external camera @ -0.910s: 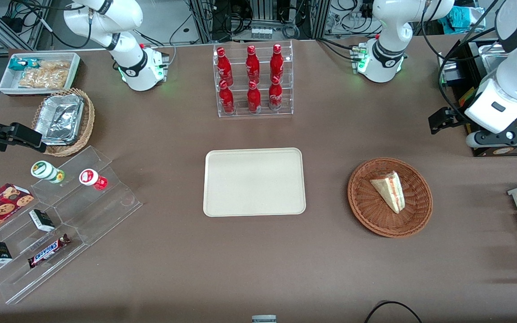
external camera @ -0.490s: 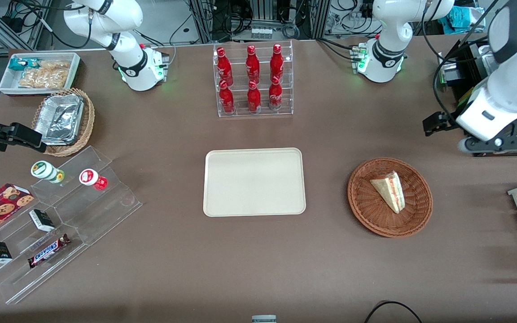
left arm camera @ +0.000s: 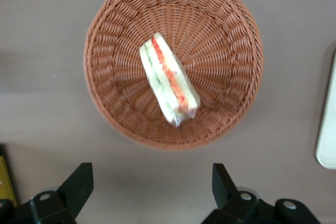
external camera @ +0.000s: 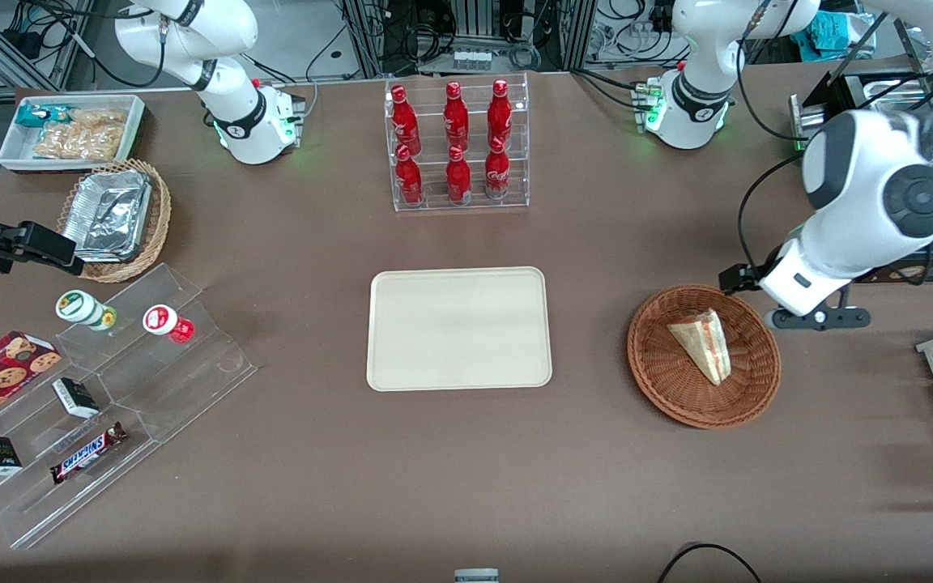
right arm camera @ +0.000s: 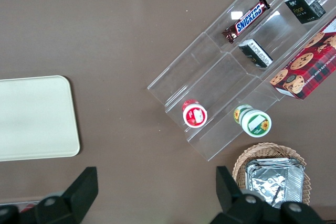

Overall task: Place sandwich from basket to tray
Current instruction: 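Move the open left gripper down over the wrapped sandwich in the basket, then close the left gripper on the sandwich and lift it from the basket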

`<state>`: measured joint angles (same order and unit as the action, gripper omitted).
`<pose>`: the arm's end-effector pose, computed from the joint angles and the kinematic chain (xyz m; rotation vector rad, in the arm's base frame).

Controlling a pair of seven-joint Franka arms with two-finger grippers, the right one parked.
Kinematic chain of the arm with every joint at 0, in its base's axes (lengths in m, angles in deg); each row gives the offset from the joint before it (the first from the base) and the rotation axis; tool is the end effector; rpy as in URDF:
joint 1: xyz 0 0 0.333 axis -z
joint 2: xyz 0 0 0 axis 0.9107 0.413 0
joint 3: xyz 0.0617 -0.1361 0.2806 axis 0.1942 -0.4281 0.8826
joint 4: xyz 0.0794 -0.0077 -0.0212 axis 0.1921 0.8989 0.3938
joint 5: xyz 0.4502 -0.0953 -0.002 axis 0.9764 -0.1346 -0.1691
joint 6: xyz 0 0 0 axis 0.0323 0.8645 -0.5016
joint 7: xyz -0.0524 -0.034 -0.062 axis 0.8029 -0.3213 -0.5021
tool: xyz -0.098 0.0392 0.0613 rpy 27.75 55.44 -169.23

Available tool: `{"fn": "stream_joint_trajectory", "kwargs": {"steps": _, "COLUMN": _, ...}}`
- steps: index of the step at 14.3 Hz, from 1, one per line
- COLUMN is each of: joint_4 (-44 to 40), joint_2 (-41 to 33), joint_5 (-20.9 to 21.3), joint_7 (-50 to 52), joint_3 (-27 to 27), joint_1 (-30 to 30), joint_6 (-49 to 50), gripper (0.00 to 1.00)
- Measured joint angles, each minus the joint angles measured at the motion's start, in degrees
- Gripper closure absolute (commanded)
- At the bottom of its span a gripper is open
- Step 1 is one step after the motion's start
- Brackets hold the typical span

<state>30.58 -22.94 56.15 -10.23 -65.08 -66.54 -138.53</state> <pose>0.6145 -0.0749 0.3573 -3.1071 0.0201 0.1489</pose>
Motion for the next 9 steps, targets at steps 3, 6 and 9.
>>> {"fn": "stream_joint_trajectory", "kwargs": {"steps": 3, "joint_4": 7.89, "joint_2": 0.16, "joint_5": -0.1, "joint_7": 4.13, "joint_3": 0.03, "joint_1": -0.02, "joint_6": -12.1, "gripper": 0.0}}
{"fn": "stream_joint_trajectory", "kwargs": {"steps": 6, "joint_4": 12.17, "joint_2": 1.14, "joint_5": -0.19, "joint_7": 14.83, "joint_3": 0.03, "joint_1": -0.02, "joint_6": -19.33, "gripper": 0.0}}
{"fn": "stream_joint_trajectory", "kwargs": {"steps": 9, "joint_4": 12.38, "joint_2": 3.2, "joint_5": -0.24, "joint_7": 29.03, "joint_3": 0.01, "joint_1": 0.02, "joint_6": -22.53, "gripper": 0.0}}
